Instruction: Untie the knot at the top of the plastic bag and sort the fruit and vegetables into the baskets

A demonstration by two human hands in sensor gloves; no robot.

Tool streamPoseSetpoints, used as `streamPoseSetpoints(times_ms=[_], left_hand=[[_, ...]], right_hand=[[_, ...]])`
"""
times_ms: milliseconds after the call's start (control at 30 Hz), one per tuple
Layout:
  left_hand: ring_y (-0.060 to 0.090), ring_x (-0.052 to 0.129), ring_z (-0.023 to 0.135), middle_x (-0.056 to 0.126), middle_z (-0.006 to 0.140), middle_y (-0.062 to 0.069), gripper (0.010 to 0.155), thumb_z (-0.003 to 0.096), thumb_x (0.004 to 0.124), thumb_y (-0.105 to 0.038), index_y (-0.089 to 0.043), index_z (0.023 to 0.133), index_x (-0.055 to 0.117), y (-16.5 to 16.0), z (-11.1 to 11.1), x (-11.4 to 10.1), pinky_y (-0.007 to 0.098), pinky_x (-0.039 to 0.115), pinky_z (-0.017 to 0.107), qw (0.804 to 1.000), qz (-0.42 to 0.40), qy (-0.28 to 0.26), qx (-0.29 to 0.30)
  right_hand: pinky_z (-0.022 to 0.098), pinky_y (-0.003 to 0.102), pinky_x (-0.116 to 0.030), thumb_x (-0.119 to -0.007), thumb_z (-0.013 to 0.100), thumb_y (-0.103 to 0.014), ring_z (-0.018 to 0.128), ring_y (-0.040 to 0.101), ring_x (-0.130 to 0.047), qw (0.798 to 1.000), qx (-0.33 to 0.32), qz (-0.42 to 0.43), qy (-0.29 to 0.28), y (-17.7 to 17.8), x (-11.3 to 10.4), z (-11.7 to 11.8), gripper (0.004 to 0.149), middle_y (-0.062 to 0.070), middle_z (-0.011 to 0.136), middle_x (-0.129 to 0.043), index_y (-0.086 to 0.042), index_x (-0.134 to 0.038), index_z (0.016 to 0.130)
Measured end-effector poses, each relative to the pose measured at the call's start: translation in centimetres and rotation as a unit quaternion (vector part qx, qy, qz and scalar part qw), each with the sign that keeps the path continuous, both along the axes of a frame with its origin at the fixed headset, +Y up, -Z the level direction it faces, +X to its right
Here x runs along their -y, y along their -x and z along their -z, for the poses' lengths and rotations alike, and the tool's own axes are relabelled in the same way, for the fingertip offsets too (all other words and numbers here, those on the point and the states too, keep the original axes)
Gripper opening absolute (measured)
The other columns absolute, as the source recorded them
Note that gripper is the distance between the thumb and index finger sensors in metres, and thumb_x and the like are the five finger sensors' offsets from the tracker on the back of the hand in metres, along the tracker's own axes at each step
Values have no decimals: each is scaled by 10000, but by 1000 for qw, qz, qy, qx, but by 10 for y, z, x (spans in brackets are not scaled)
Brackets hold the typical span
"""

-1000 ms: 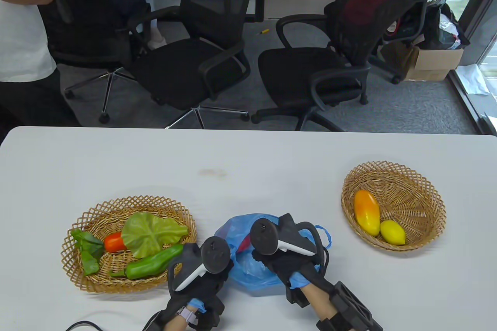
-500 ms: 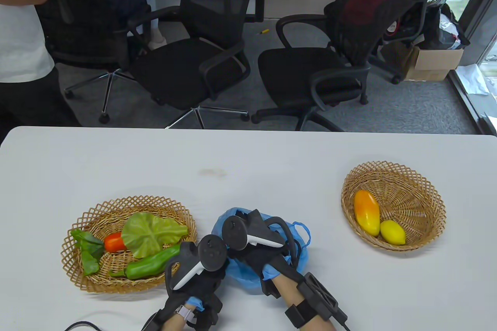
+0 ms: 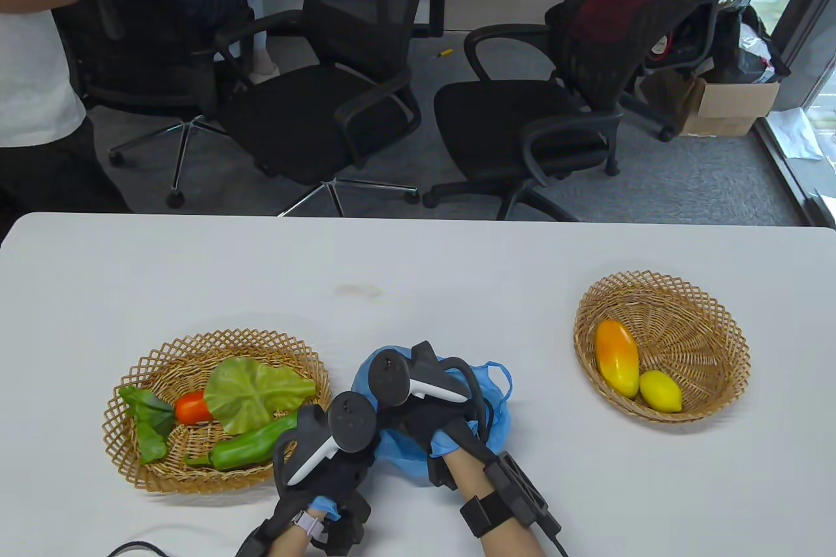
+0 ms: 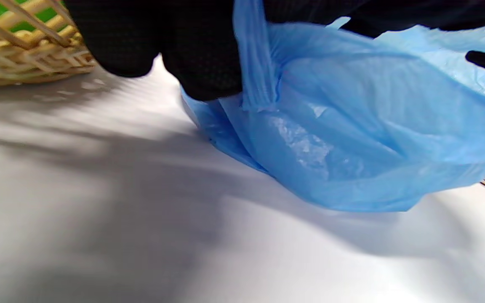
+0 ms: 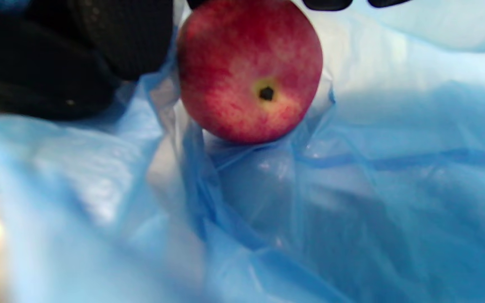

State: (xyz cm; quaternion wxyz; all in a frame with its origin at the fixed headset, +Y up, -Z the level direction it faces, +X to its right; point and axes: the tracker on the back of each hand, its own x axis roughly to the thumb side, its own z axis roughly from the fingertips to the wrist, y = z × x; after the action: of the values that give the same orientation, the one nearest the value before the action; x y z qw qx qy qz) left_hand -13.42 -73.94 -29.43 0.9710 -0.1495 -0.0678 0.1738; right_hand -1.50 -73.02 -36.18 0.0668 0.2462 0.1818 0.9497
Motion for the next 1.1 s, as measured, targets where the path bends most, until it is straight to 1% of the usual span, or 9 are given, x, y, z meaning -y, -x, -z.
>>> streamPoseSetpoints(times_ms=[67,133,200,300,400,500,667,800,1100], left_hand=[[82,969,600,863,853,39,567,570,713,-286,-35,1067,606,0,0,0,379,865,545,1000,1,0,1],[83,969,602,861,855,39,566,571,713,-286,-35,1067,606,-1,0,1,380,864,545,1000,4,1,2],[84,969,601,861,855,40,565,572,712,-286,-35,1067,607,-2,1,2,380,864,545,1000,7,3,3],[84,970,598,863,853,39,563,571,712,-287,-36,1066,610,-2,1,3,379,865,544,1000,8,6,5],[81,969,599,863,853,37,564,571,712,-288,-38,1066,608,-3,1,3,377,866,544,1000,10,6,5],[80,969,597,864,851,39,566,572,712,-288,-36,1067,607,-2,1,3,376,867,542,1000,9,6,4],[75,971,593,865,849,40,563,573,710,-286,-34,1066,608,-2,1,3,372,870,539,1000,7,8,1],[76,971,593,865,849,40,562,574,709,-285,-34,1066,608,-1,1,3,371,870,538,1000,5,9,0],[78,971,592,866,848,39,563,574,709,-285,-33,1067,607,-1,1,3,371,871,538,1000,3,10,0]], right_hand=[[704,732,-383,-758,529,-409,1030,580,-322,1000,4,-10,2,0,3,2,811,165,1185,-191,-223,-235,1119],[696,727,-431,-759,521,-422,1005,608,-392,1000,4,-17,9,0,8,4,837,188,1179,-202,-212,-212,1119],[690,711,-481,-768,515,-419,981,613,-460,1000,2,-11,10,-1,11,5,867,214,1172,-189,-196,-186,1117],[687,677,-540,-779,504,-422,956,619,-507,1000,2,-20,4,0,13,4,913,244,1162,-174,-172,-148,1114],[664,626,-637,-811,483,-415,897,626,-605,1000,0,-14,-18,0,11,3,910,256,1159,-264,-146,-216,1116],[651,616,-664,-817,476,-424,880,625,-634,999,-9,-18,-27,-3,6,1,912,261,1157,-300,-129,-239,1116],[639,612,-676,-814,474,-435,870,625,-648,999,-29,-9,-24,-15,-15,-8,918,268,1156,-314,-112,-245,1118],[636,614,-676,-812,478,-437,866,628,-651,999,-39,18,7,-29,-34,-15,922,276,1150,-337,-98,-244,1120],[630,617,-678,-809,484,-435,863,634,-651,994,-68,74,44,-56,-66,-35,919,287,1151,-332,-85,-250,1124]])
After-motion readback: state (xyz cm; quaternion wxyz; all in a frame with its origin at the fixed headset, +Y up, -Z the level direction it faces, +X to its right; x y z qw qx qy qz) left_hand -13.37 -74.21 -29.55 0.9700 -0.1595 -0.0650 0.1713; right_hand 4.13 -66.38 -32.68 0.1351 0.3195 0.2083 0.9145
